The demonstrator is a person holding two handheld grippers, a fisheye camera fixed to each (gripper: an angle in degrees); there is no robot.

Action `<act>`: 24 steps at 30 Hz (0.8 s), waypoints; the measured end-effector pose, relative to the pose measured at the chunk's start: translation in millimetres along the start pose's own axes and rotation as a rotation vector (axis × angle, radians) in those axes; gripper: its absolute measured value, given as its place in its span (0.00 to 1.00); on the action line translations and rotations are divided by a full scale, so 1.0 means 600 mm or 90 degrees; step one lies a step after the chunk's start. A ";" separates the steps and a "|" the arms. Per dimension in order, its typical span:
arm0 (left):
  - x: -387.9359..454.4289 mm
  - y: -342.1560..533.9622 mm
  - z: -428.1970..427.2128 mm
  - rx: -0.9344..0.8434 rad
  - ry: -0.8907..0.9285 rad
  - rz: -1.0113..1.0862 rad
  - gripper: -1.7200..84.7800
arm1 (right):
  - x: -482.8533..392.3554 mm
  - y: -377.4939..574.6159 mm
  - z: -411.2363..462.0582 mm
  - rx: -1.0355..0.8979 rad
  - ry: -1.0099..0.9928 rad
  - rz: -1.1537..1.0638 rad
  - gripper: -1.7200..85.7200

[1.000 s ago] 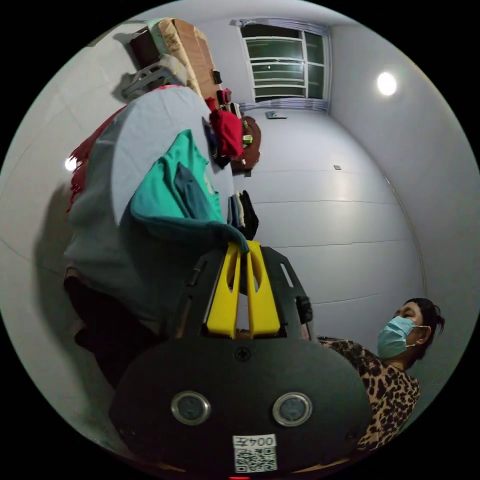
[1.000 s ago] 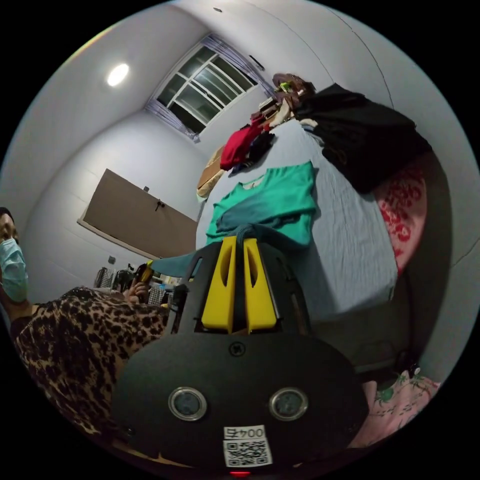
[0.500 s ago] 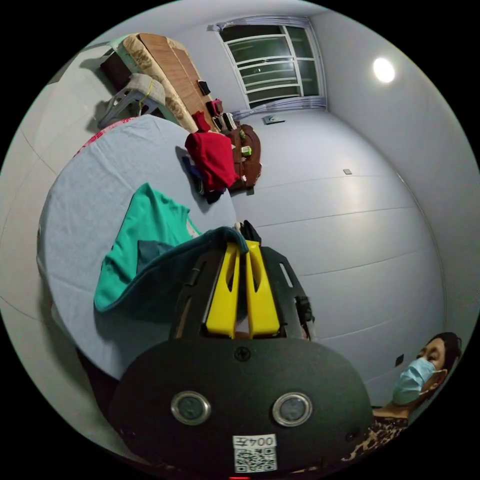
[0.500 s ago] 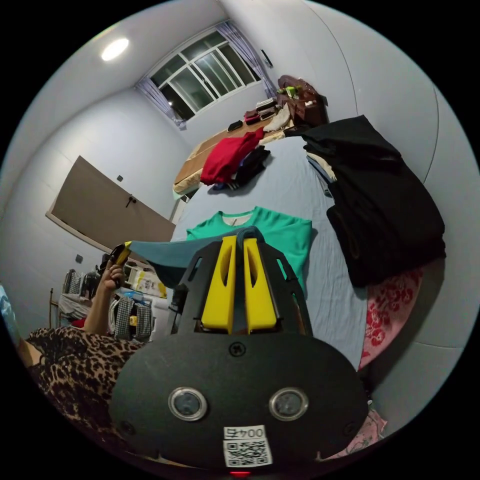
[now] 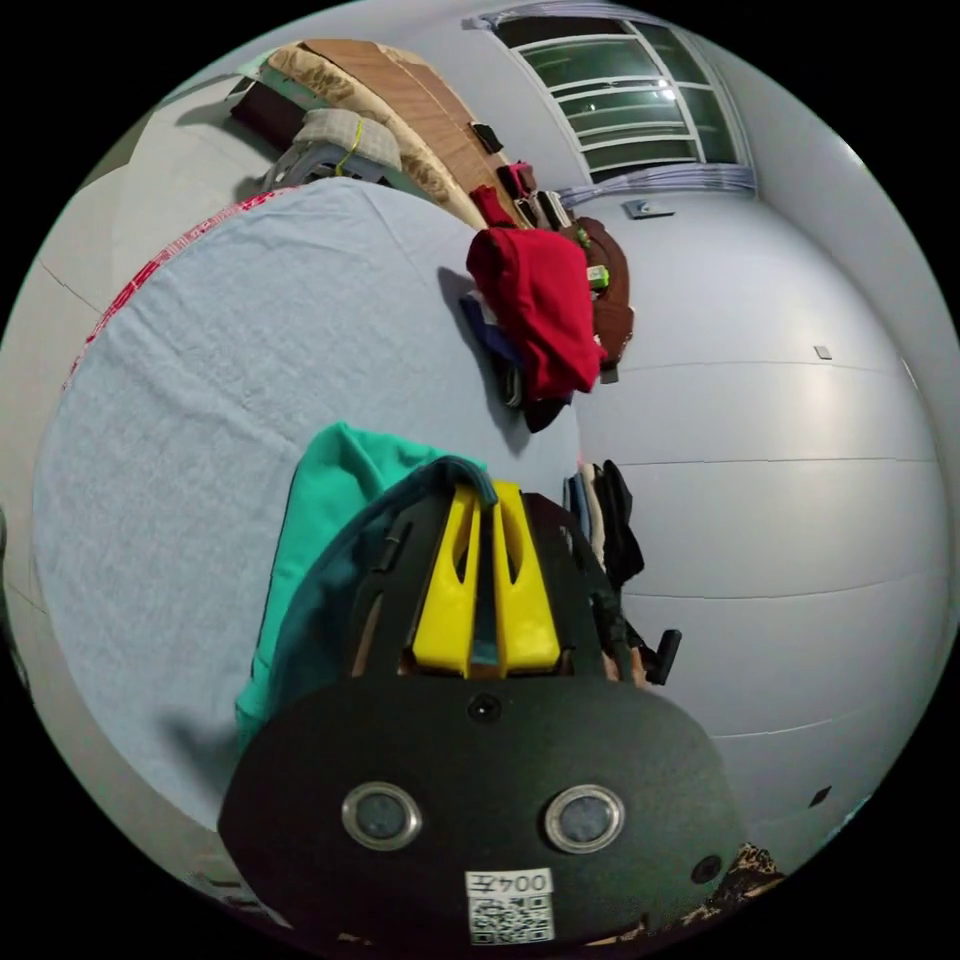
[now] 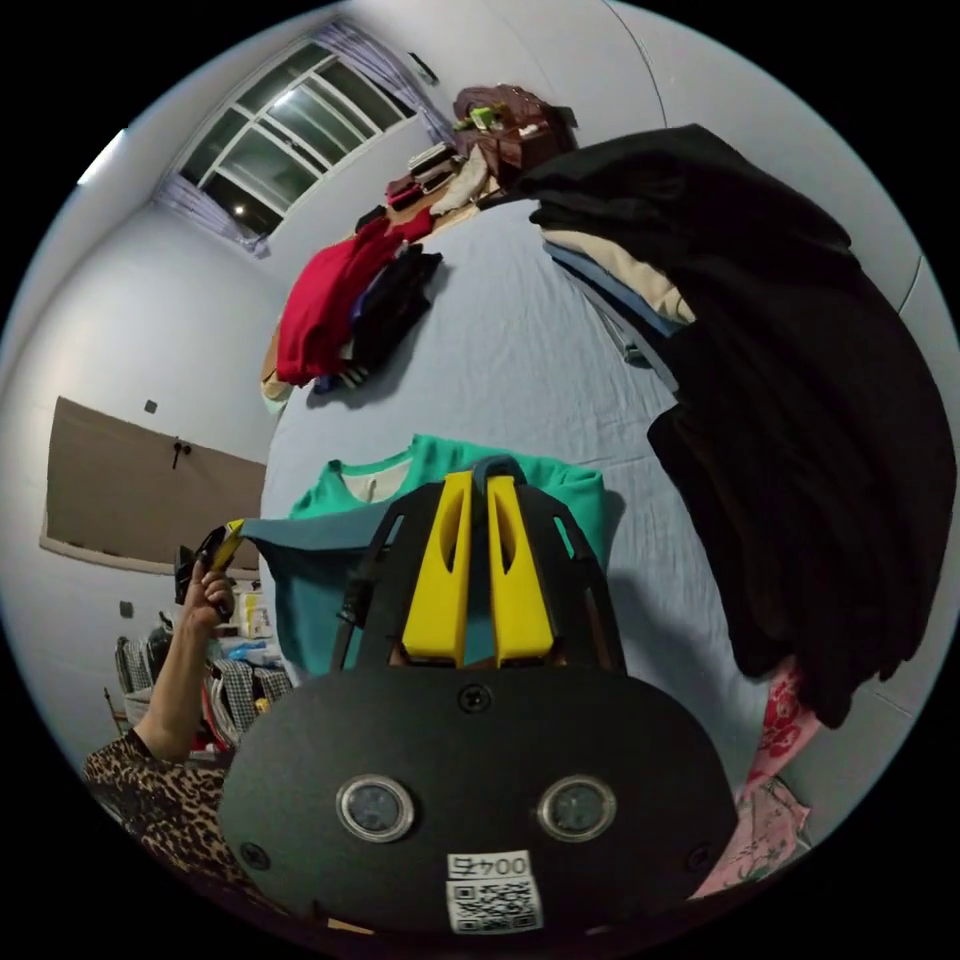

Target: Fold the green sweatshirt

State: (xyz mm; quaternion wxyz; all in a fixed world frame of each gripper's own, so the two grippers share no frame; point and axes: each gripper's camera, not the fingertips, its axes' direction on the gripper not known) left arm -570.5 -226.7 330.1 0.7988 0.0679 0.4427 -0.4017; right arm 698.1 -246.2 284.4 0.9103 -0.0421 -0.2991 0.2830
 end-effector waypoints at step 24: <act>-0.105 0.200 -0.109 0.103 -0.127 0.201 0.04 | 0.147 0.248 0.039 0.063 -0.007 0.009 0.13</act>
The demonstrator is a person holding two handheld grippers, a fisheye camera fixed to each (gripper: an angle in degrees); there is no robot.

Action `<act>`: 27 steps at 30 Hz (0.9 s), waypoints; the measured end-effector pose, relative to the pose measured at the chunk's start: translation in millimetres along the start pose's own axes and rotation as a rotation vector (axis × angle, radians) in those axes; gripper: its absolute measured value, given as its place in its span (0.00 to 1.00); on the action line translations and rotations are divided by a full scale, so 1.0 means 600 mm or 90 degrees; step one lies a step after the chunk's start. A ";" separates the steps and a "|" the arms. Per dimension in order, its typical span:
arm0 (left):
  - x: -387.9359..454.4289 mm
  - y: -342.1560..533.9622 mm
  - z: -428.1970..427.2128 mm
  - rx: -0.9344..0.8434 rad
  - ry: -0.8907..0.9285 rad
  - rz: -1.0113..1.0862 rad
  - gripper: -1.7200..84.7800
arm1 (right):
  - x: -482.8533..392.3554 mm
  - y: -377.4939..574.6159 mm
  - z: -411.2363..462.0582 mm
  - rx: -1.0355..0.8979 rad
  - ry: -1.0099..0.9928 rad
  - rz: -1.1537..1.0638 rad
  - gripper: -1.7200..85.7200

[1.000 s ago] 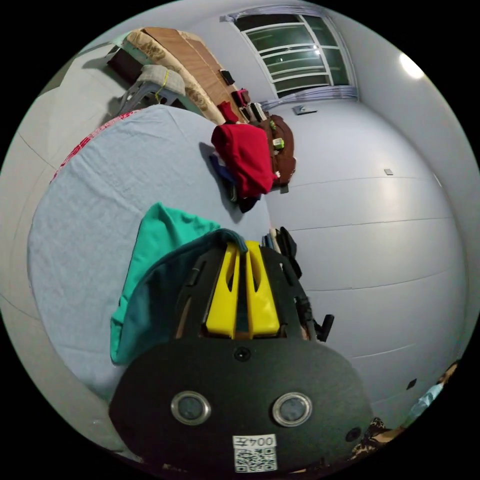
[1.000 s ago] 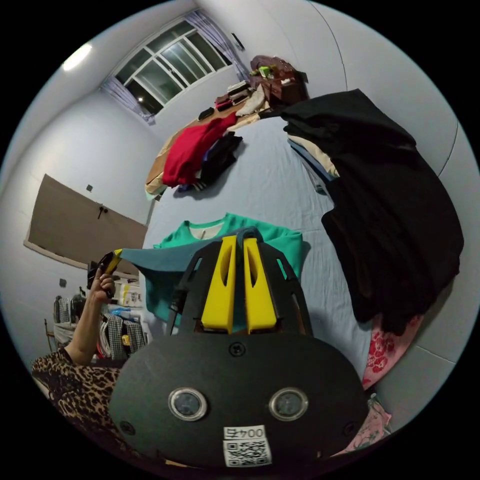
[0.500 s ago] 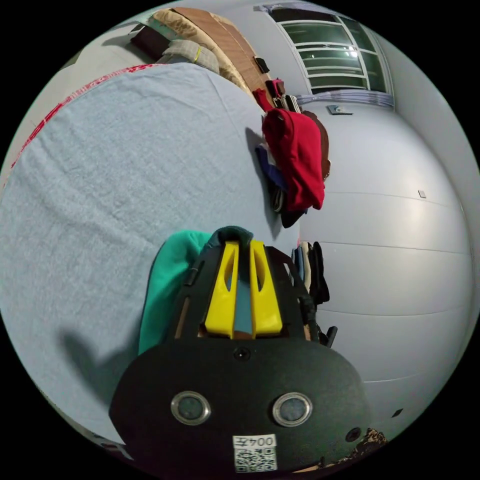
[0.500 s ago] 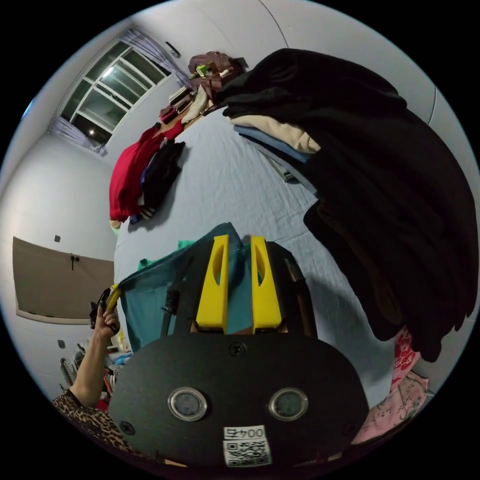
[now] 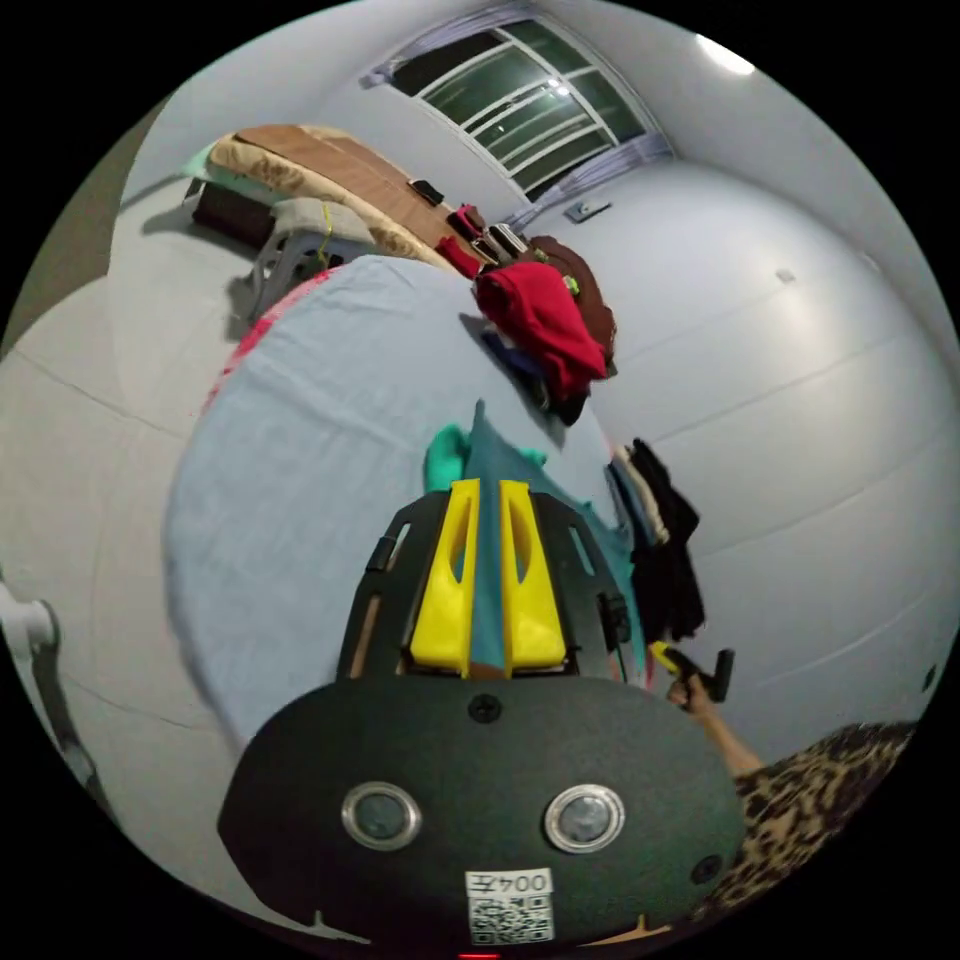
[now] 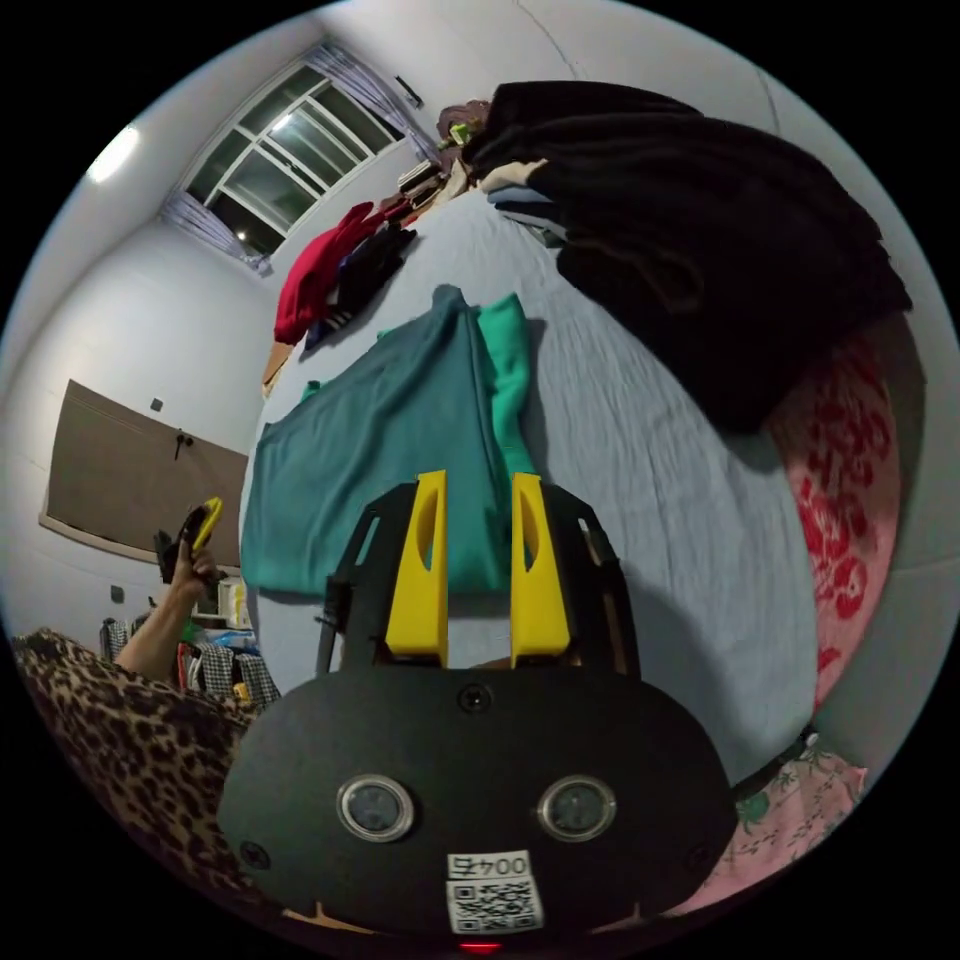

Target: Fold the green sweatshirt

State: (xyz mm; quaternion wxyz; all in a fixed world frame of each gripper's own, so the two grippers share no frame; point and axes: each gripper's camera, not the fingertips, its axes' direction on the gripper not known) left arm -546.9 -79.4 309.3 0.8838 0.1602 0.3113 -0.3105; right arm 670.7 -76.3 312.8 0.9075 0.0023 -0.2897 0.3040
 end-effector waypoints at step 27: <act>0.047 0.227 0.072 -0.106 -0.143 0.198 0.11 | 0.101 0.093 0.041 -0.070 0.010 -0.139 0.15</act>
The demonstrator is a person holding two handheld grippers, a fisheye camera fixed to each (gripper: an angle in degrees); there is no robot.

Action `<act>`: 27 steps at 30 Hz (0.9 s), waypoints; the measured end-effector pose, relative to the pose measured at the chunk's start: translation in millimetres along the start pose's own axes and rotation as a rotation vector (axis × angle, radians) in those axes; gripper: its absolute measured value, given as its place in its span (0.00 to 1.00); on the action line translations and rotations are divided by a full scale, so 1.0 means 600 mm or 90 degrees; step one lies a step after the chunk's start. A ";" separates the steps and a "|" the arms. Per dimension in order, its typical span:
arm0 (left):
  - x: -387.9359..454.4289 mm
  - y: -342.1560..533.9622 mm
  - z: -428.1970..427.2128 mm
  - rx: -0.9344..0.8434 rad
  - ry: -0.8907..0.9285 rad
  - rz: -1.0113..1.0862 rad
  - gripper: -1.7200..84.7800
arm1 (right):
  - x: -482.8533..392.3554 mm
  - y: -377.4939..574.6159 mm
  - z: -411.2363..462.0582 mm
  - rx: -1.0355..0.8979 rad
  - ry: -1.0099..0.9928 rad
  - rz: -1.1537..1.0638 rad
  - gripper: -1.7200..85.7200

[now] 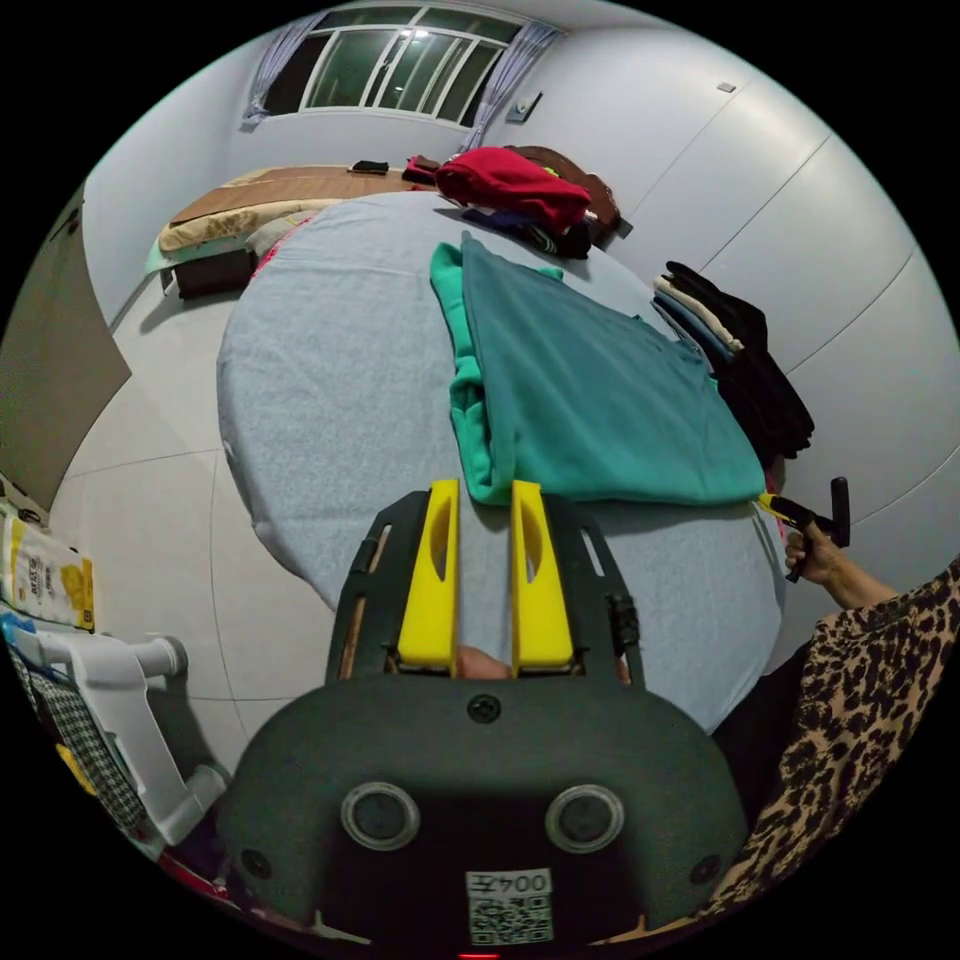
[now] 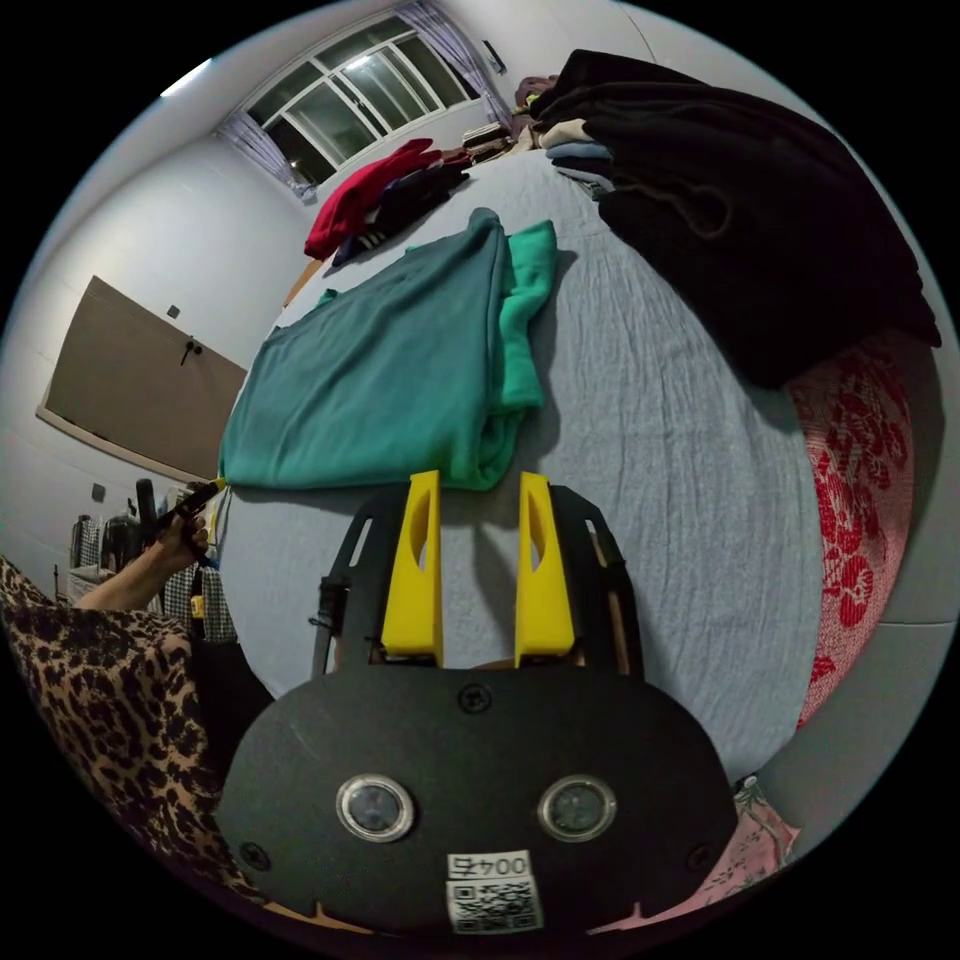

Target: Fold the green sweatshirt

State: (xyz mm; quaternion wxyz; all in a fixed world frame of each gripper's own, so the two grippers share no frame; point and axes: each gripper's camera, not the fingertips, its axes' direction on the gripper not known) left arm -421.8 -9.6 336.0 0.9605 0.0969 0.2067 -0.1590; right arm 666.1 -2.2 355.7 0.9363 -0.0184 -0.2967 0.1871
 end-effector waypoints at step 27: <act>-0.051 0.019 -0.012 -0.044 -0.018 -0.046 0.04 | 0.172 0.062 -0.055 -0.003 -0.122 0.148 0.12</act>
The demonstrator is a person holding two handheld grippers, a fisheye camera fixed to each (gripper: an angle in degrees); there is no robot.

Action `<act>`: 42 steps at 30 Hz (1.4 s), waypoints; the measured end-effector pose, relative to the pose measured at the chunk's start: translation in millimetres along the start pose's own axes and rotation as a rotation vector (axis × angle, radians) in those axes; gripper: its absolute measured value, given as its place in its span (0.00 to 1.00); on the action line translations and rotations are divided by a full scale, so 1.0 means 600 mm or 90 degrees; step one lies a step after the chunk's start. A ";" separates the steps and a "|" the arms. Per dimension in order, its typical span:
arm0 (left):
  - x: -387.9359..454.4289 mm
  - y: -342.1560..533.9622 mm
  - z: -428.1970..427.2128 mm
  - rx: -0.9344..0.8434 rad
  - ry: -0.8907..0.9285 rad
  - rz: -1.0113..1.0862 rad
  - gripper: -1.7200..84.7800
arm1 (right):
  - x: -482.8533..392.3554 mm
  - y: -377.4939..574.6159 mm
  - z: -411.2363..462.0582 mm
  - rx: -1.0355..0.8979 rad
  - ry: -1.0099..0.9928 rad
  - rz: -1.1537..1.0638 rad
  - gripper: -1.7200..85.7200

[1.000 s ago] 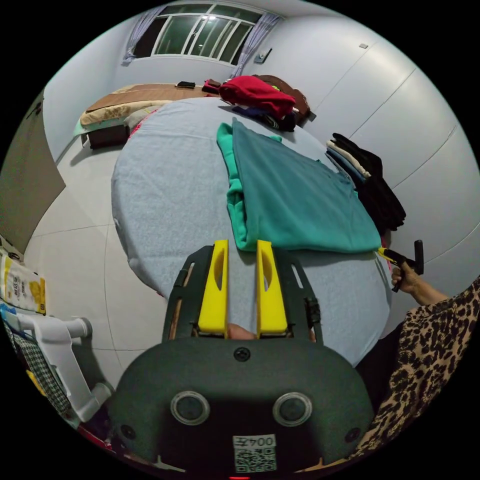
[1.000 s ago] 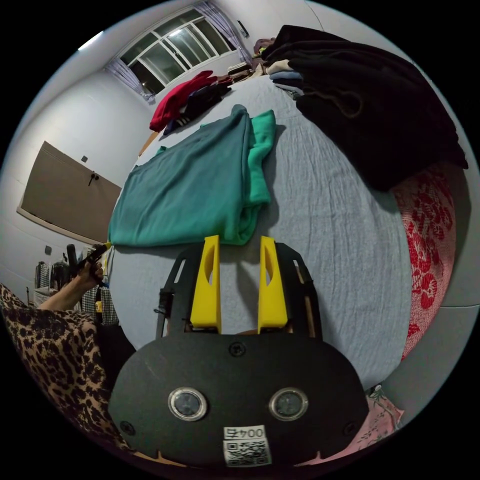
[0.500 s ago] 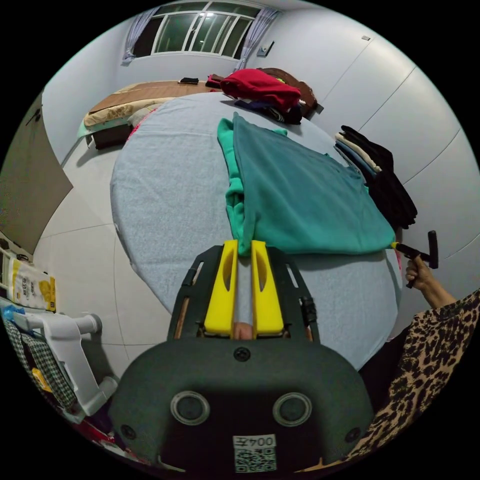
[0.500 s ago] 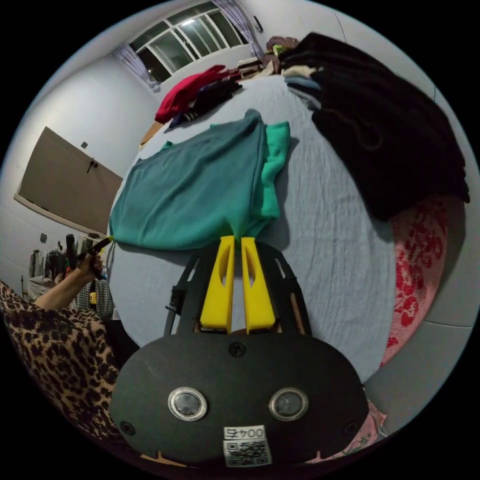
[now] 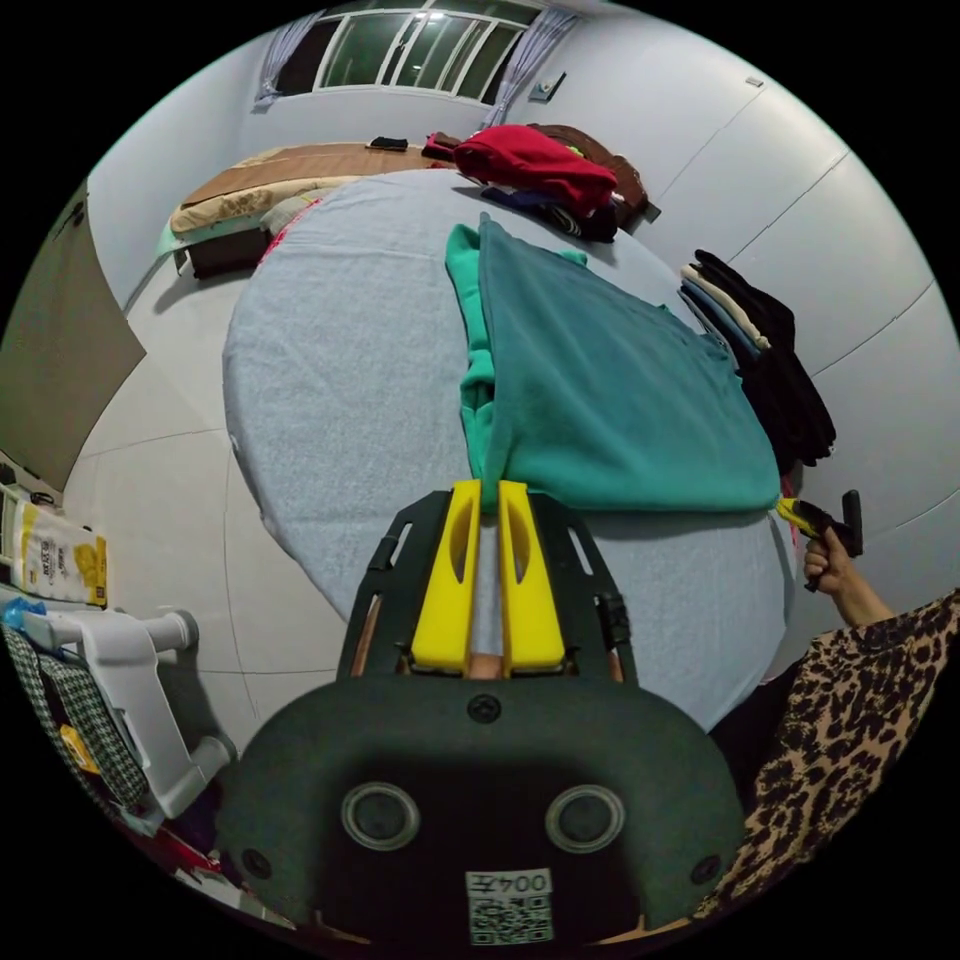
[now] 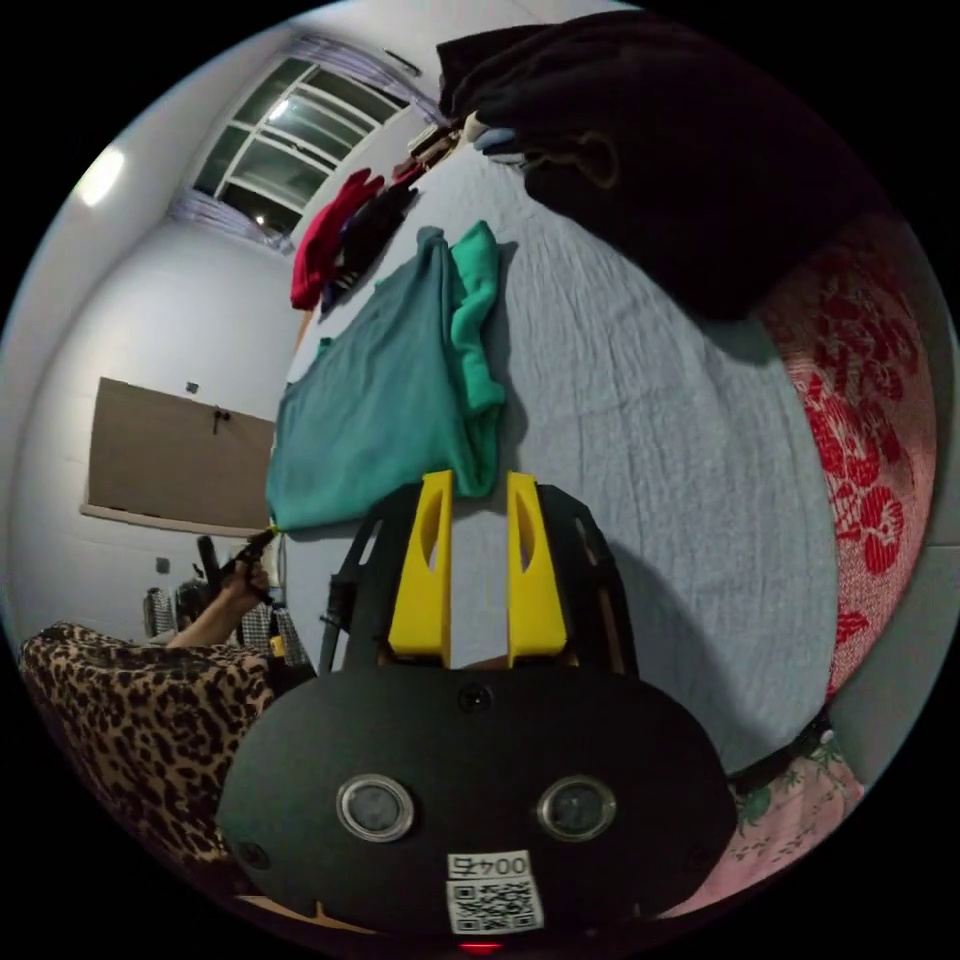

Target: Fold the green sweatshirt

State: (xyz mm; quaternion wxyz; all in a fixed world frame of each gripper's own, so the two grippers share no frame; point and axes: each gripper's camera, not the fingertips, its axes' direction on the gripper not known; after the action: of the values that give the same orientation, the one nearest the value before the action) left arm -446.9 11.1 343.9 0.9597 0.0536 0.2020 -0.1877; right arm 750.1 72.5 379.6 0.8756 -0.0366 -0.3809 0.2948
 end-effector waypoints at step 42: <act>-0.120 0.143 -0.110 -0.075 0.090 -0.086 0.03 | -0.001 0.245 0.030 -0.086 0.045 0.036 0.09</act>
State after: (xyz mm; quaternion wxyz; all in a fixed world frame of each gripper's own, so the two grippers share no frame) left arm -499.2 126.2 315.4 0.9298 -0.0036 0.2827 -0.2358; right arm 665.7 190.4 349.6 0.8752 -0.1168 -0.3679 0.2915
